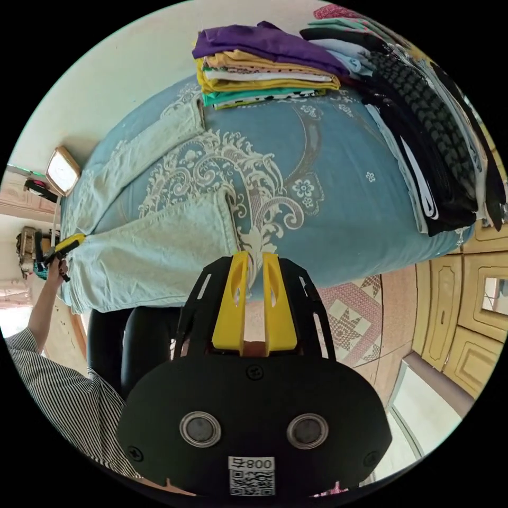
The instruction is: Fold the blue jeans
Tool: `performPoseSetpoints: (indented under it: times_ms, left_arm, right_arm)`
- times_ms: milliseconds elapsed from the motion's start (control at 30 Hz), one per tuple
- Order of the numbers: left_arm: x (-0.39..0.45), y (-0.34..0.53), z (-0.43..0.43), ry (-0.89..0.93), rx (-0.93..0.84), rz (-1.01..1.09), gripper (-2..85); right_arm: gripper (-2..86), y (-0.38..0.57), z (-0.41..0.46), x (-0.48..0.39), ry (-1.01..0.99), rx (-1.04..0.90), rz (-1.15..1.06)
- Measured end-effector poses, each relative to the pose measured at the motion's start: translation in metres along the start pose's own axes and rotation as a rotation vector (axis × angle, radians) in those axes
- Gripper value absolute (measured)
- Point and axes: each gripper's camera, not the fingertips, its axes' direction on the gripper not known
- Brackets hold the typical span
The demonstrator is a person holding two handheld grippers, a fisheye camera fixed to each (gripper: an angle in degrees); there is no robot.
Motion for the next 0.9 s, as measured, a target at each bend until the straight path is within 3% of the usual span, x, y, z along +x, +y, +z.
performPoseSetpoints:
  times_ms: [133,300,533,600,733,900]
  left_arm:
    - [-0.003,0.005,0.021,-0.041,-0.12,0.028,8.4]
    - [-0.008,0.017,0.019,-0.075,-0.132,0.052,3.0]
    - [-0.043,0.048,-0.039,-0.024,0.094,-0.049,1.0]
    - [-0.05,0.05,-0.03,-0.035,0.074,-0.066,1.3]
    - [-0.074,0.067,-0.012,-0.055,-0.005,-0.154,3.7]
    - [-0.11,0.16,-0.072,-0.002,0.164,-0.271,8.1]
  right_arm:
    - [10.2,-0.05,0.036,-0.035,0.023,-0.058,-0.068]
    - [6.9,-0.081,0.068,-0.061,0.036,-0.139,-0.057]
    - [1.4,-0.107,0.01,-0.109,0.009,0.009,-0.198]
    - [1.5,-0.126,0.016,-0.12,0.005,-0.016,-0.197]
    - [3.4,-0.161,0.082,-0.148,0.144,-0.247,-0.158]
    - [6.4,-0.161,0.068,-0.175,0.159,-0.144,-0.121]
